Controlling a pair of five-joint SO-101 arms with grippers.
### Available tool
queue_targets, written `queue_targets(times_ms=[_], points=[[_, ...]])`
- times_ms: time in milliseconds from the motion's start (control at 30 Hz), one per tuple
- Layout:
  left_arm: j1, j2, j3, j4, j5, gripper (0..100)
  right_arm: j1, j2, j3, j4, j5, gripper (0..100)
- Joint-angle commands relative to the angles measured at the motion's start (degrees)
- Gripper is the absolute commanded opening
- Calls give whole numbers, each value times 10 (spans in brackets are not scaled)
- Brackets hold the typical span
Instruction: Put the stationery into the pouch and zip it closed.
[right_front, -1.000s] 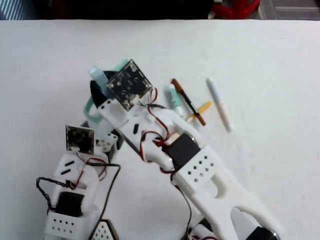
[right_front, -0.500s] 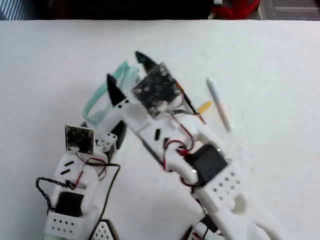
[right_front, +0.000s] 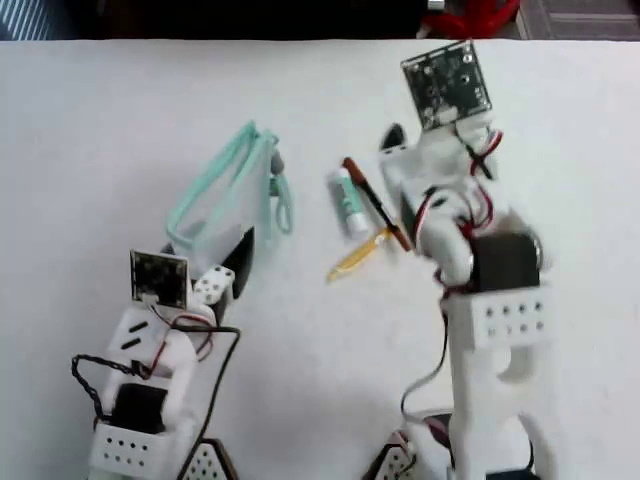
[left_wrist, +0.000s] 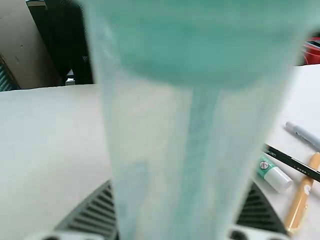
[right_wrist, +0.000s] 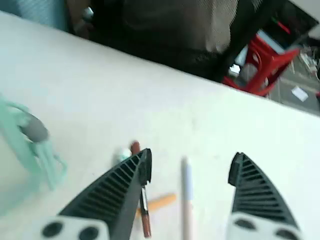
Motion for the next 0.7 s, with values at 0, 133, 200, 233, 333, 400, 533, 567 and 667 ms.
queue_targets(times_ms=[0, 133, 200, 233, 333, 400, 533, 567, 667], points=[[-7, -7, -4, -9, 2, 193, 41, 102, -25, 23, 45, 241], [-7, -7, -4, -11, 1, 177, 44, 252, -44, 24, 64, 241], [-7, -7, -4, -11, 1, 177, 59, 326, -84, 27, 66, 241], [-7, -7, -4, -11, 1, 177, 69, 362, -106, 27, 66, 241], [-5, -7, -4, -8, 1, 177, 103, 458, -176, 28, 66, 241], [-4, -7, -4, -8, 1, 177, 116, 509, -215, 29, 67, 241], [-4, -7, -4, -8, 1, 177, 107, 586, -280, 72, 117, 241], [-4, -7, -4, -8, 1, 177, 103, 603, -293, 81, 129, 240], [-4, -7, -4, -8, 1, 177, 104, 645, -327, 96, 135, 240]])
